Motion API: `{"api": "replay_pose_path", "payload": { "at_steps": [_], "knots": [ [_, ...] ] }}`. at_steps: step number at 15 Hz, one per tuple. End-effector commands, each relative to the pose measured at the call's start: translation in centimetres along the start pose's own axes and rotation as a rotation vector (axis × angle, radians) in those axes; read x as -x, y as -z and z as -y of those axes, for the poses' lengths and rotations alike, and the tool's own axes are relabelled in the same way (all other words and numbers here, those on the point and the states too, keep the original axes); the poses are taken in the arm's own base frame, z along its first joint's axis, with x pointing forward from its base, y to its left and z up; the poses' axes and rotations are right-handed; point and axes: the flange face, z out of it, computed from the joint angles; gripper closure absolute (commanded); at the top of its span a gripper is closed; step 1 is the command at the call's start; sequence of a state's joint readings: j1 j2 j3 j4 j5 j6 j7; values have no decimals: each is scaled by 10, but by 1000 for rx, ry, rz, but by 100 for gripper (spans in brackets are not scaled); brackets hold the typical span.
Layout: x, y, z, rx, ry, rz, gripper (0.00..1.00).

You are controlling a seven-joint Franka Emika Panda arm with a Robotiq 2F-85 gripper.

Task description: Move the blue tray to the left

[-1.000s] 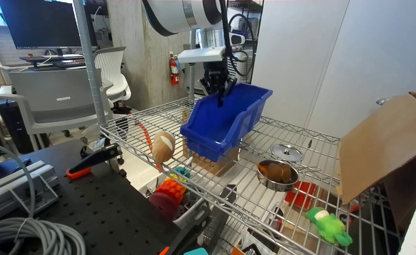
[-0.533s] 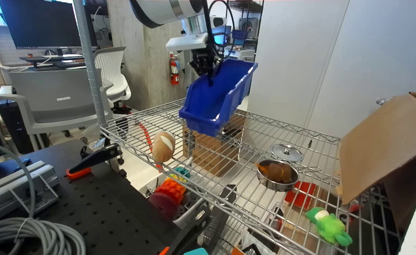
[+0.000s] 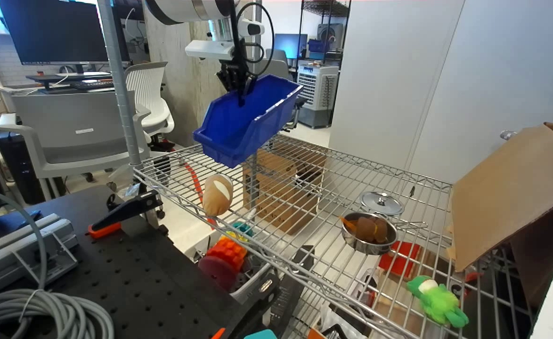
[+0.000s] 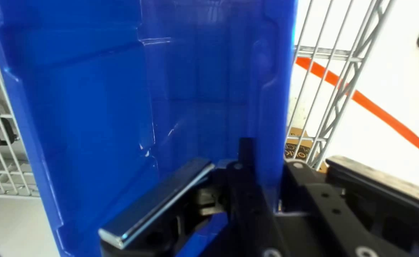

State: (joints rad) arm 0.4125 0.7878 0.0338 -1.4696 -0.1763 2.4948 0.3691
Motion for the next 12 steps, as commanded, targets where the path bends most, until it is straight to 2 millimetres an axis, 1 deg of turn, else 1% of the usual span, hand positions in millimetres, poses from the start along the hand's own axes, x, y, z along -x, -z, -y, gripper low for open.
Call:
{"api": "replay_pose_path", "payload": {
  "at_steps": [1, 4, 6, 10, 11, 12],
  "knots": [
    [-11, -17, 18, -17, -28, 52, 98],
    [-9, -43, 21, -4, -34, 136, 98],
    [-11, -57, 23, 5, -41, 162, 98],
    [-20, -60, 29, 9, -55, 193, 98],
    [-21, -61, 30, 13, -56, 200, 65],
    [-22, -60, 30, 16, -60, 208, 64]
  ]
}}
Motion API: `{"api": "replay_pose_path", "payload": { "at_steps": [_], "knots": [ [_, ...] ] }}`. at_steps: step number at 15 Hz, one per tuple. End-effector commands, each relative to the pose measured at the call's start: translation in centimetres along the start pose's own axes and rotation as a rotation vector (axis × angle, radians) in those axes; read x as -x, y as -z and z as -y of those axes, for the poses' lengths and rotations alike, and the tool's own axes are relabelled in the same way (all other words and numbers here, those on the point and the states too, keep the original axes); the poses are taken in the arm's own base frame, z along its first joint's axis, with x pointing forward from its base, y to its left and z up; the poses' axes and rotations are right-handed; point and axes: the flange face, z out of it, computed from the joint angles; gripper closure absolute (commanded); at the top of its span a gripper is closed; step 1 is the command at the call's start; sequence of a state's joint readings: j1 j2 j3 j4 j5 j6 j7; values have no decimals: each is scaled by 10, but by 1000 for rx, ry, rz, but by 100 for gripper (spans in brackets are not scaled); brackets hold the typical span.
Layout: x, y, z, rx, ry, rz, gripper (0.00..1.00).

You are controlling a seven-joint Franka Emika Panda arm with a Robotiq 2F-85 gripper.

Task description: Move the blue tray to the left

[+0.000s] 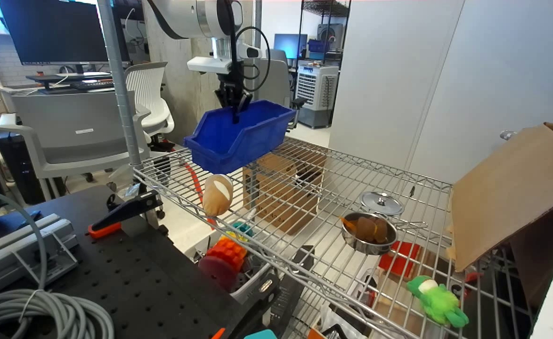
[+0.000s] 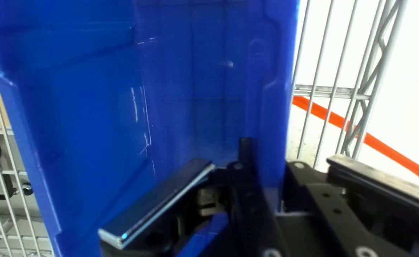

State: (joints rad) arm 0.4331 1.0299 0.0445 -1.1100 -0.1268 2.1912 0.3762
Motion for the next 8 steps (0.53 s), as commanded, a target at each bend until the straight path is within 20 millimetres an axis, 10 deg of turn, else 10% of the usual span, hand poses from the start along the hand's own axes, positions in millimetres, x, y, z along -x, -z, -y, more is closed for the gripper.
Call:
{"api": "replay_pose_path", "payload": {
  "at_steps": [1, 8],
  "knots": [
    [-9, -4, 9, -17, -26, 33, 59],
    [-13, 50, 4, -82, -9, 39, 8]
  ]
}}
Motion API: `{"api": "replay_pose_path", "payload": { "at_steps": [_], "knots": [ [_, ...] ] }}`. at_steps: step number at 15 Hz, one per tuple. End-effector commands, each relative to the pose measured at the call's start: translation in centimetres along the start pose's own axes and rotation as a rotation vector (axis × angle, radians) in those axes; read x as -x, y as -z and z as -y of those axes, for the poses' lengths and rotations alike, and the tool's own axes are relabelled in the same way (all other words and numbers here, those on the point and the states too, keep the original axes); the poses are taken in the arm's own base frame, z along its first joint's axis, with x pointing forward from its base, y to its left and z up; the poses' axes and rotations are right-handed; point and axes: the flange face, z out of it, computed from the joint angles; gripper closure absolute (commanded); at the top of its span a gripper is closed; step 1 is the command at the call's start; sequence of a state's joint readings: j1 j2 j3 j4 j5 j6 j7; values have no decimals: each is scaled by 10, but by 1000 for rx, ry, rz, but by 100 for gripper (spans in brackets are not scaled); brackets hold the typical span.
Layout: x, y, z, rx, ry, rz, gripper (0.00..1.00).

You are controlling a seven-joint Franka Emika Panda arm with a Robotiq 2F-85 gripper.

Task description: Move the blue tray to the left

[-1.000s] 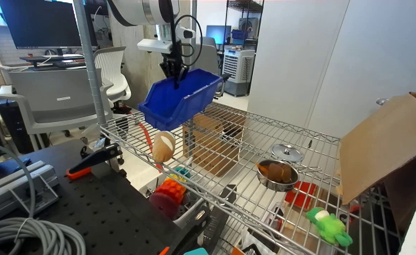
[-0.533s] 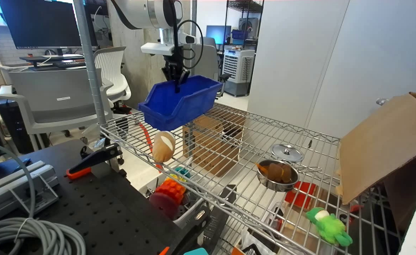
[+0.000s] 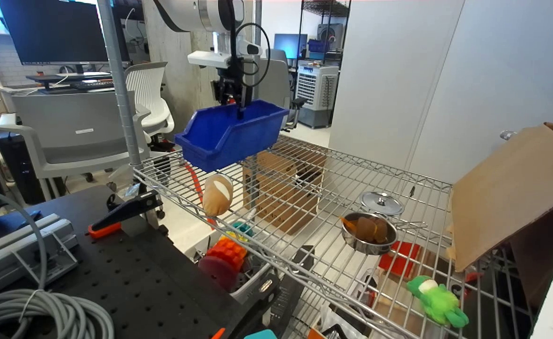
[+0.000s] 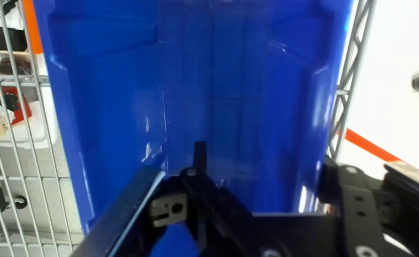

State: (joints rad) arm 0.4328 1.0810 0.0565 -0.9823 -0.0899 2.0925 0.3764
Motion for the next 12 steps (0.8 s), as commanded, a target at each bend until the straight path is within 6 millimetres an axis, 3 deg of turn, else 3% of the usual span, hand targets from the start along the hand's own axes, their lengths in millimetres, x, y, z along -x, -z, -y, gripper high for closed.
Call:
{"api": "replay_pose_path", "payload": {
  "at_steps": [1, 3, 7, 8, 10, 12],
  "knots": [
    [-1, 54, -2, -67, 25, 1, 0],
    [-4, 80, -4, -61, 14, -30, 0],
    [3, 138, -29, -123, -11, 15, 0],
    [-8, 110, -14, -66, -8, -37, 0],
    [-6, 132, -26, -94, -19, -20, 0],
    [-4, 137, -32, -100, -22, -14, 0]
  ]
}}
